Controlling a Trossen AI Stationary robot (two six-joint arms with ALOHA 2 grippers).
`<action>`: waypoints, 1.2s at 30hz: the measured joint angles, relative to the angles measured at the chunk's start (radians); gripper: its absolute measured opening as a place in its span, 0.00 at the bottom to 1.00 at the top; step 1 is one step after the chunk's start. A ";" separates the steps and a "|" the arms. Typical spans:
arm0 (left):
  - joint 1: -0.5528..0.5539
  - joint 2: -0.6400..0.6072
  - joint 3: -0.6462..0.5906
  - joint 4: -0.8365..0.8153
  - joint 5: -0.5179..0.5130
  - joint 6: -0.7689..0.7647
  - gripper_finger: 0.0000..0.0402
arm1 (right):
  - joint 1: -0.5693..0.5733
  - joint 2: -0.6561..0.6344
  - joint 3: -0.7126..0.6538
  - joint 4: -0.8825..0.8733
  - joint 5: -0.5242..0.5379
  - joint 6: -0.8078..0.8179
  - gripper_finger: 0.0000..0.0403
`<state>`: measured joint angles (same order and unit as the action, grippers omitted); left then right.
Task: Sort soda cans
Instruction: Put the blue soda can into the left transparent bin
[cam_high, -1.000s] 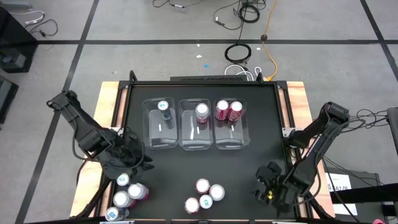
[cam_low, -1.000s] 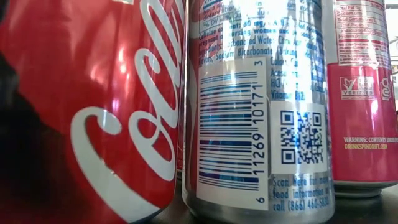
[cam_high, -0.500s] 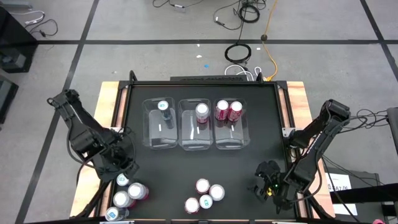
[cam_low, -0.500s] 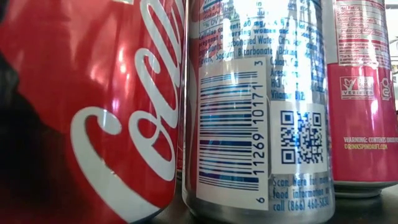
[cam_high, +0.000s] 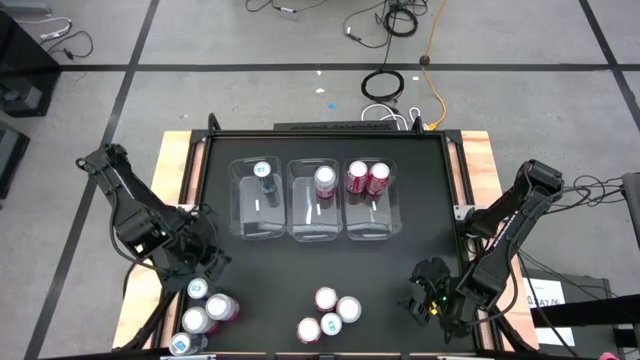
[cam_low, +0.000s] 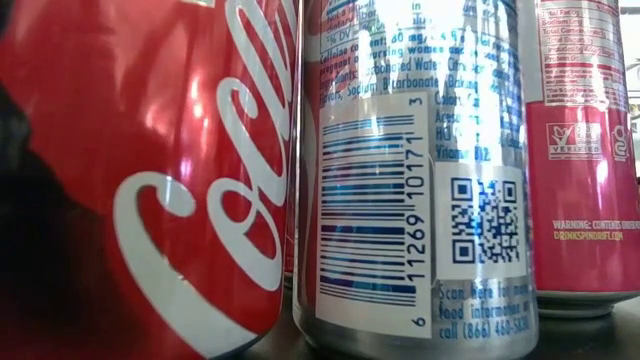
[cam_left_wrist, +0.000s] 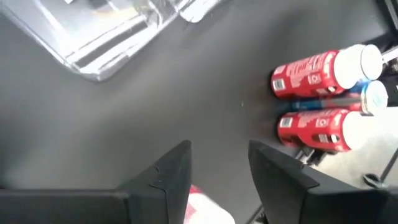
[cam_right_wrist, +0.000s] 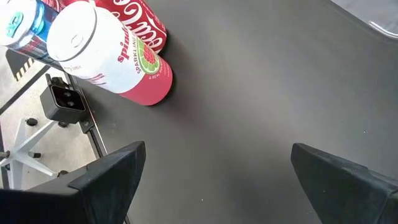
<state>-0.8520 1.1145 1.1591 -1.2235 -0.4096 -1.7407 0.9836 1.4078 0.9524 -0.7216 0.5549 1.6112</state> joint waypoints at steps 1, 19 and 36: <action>0.000 0.000 0.000 -0.001 -0.011 0.003 0.43 | 0.000 0.000 0.000 0.000 0.000 0.000 0.98; 0.001 0.001 -0.001 0.034 -0.085 -0.071 0.71 | 0.000 0.000 0.000 0.015 -0.002 0.000 0.98; -0.001 0.164 -0.001 -0.145 0.304 -0.356 0.71 | 0.000 0.000 0.000 0.015 -0.001 -0.004 0.98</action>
<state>-0.8528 1.2789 1.1580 -1.3689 -0.1051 -2.0967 0.9836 1.4082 0.9524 -0.7069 0.5537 1.6070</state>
